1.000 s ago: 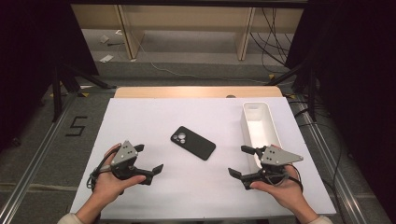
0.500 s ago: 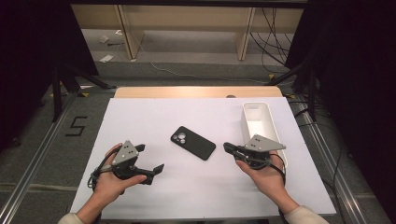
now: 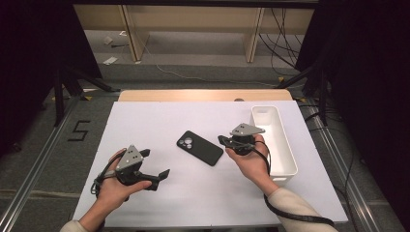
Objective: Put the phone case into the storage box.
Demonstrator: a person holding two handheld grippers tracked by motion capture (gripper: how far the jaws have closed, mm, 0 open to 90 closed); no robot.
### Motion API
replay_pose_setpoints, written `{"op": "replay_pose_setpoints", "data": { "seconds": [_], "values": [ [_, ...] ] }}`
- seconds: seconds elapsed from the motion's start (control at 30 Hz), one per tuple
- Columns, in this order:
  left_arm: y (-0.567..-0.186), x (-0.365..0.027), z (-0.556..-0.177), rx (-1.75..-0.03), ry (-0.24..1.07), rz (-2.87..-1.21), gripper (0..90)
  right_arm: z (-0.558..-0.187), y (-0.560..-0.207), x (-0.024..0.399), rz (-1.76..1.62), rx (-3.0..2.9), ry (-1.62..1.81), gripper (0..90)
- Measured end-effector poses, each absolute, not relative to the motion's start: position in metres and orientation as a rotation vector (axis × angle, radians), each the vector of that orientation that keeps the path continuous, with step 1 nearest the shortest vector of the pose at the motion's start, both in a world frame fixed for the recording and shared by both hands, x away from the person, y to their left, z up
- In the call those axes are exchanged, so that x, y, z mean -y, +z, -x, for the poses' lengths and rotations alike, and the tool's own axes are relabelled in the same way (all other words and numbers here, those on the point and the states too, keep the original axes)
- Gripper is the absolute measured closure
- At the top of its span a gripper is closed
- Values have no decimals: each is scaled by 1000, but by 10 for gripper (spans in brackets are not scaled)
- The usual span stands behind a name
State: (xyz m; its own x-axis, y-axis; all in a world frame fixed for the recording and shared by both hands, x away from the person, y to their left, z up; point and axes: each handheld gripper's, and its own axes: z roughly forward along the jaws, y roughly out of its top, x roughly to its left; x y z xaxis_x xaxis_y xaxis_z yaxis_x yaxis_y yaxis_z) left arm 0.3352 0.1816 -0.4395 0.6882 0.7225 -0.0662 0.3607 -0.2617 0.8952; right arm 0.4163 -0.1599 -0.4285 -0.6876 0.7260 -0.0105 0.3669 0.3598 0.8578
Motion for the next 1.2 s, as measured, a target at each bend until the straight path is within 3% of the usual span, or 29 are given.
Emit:
{"op": "replay_pose_setpoints", "data": {
  "seconds": [0.43, 1.2],
  "values": [
    [-440, -181, -336, -848, 440, -1877, 9, -447, -449, 149, -1057, -2280, 1124, 900],
    [-440, -183, -337, -858, 437, -1870, 9, -465, -469, 143, -1143, -2324, 1021, 900]
  ]
}}
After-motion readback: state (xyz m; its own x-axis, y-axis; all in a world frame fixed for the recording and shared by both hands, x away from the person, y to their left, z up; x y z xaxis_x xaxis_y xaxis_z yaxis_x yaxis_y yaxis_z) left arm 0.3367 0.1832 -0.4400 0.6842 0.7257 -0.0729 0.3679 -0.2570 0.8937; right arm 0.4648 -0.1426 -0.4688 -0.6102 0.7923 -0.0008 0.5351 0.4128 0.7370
